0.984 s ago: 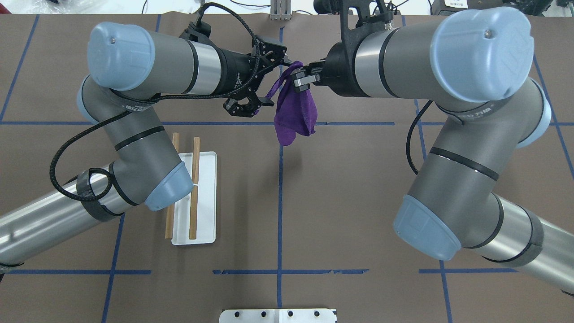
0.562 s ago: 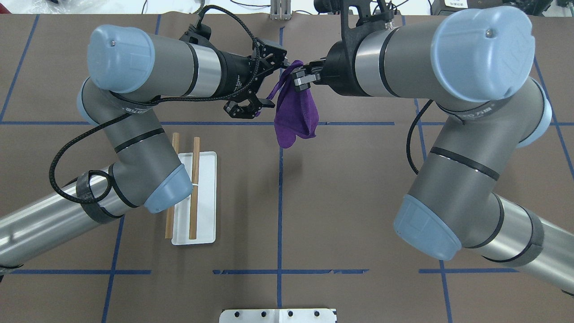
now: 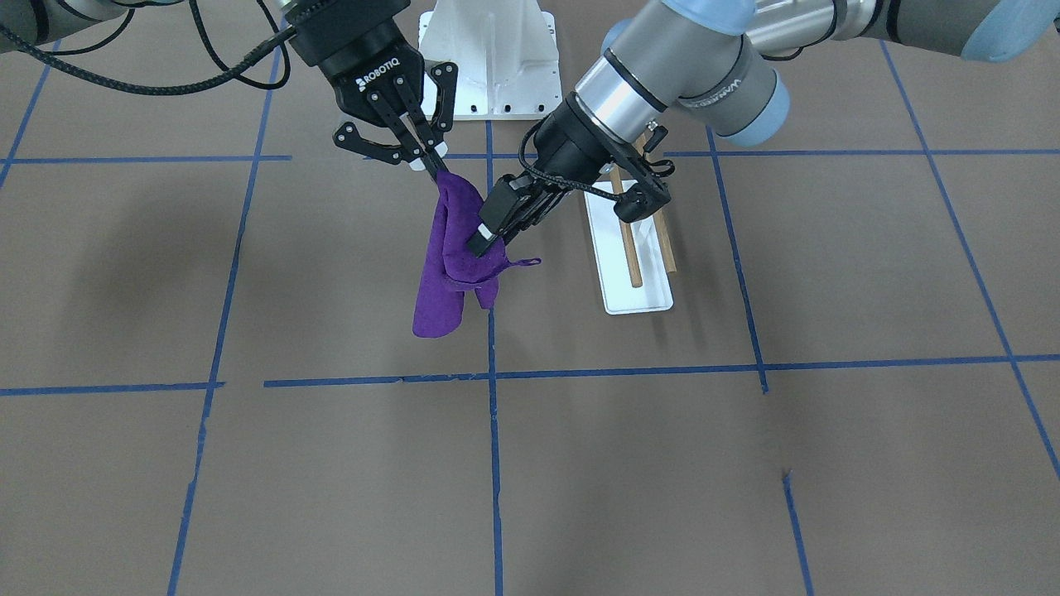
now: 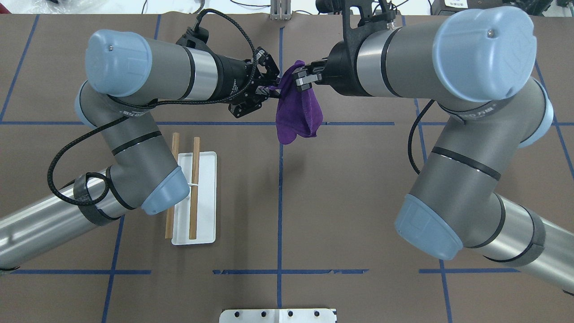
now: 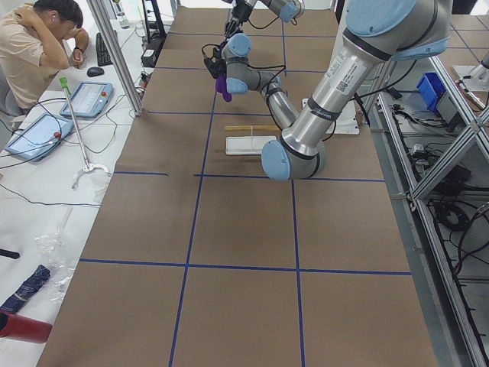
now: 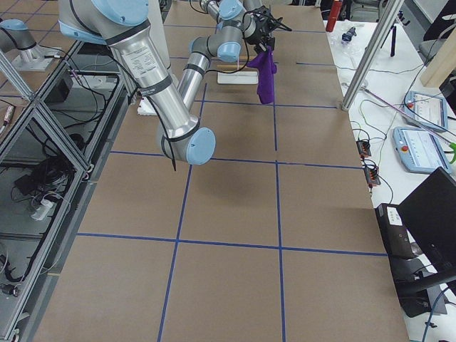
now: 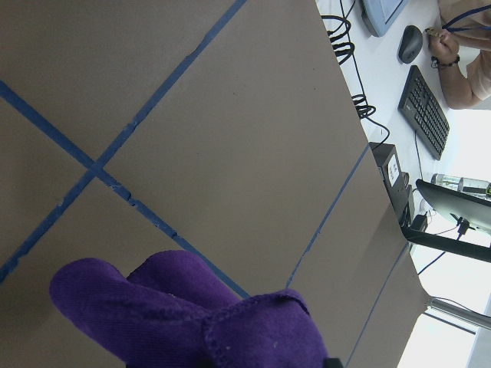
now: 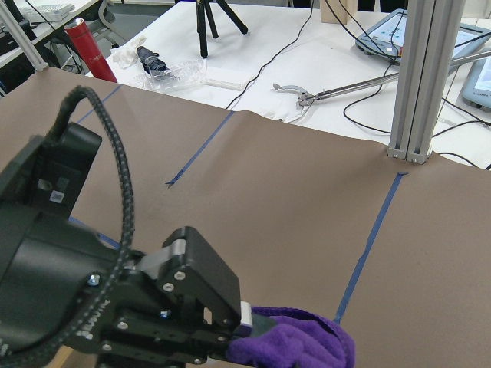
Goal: Hang towel on rack
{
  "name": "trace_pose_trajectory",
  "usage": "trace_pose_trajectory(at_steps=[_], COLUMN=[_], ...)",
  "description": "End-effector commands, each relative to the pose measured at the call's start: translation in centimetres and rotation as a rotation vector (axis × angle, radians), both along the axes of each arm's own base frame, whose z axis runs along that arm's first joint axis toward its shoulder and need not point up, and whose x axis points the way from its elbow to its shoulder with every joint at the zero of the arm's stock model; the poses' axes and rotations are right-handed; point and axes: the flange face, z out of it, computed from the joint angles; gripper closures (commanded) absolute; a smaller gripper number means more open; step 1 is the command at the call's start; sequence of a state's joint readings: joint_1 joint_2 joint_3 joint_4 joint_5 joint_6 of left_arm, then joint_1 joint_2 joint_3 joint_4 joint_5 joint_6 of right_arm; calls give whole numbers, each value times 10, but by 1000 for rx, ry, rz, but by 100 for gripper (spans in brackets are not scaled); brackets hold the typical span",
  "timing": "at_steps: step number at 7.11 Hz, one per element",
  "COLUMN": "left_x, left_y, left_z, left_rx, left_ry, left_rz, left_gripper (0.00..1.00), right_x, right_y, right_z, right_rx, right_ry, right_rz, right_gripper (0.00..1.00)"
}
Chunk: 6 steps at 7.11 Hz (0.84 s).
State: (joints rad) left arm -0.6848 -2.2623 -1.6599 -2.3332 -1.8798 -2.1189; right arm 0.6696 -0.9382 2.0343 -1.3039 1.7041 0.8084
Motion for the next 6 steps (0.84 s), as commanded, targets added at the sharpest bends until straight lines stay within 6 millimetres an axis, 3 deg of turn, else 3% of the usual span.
trace_pose_trajectory(at_steps=[1,3,4,5,6], left_x=[-2,-2,-3,-4,-4], left_y=[-1,-1,0,-1,-1], left_z=[3,4,4,3,3], left_rx=[29,47,50,50,50], left_ry=[-13,-22,-20,-20,-20], left_rz=[-2,-2,-2,-3,-5], left_gripper=[76,77,100,100,100], right_x=[1,0,-1,-3,-5], right_y=[0,-1,-1,-2,-3], right_z=[2,4,6,8,12], right_rx=[-1,-3,-10,-18,-35], right_ry=[2,6,11,20,26], right_rz=[1,0,-4,-8,-6], right_gripper=[100,100,100,90,16])
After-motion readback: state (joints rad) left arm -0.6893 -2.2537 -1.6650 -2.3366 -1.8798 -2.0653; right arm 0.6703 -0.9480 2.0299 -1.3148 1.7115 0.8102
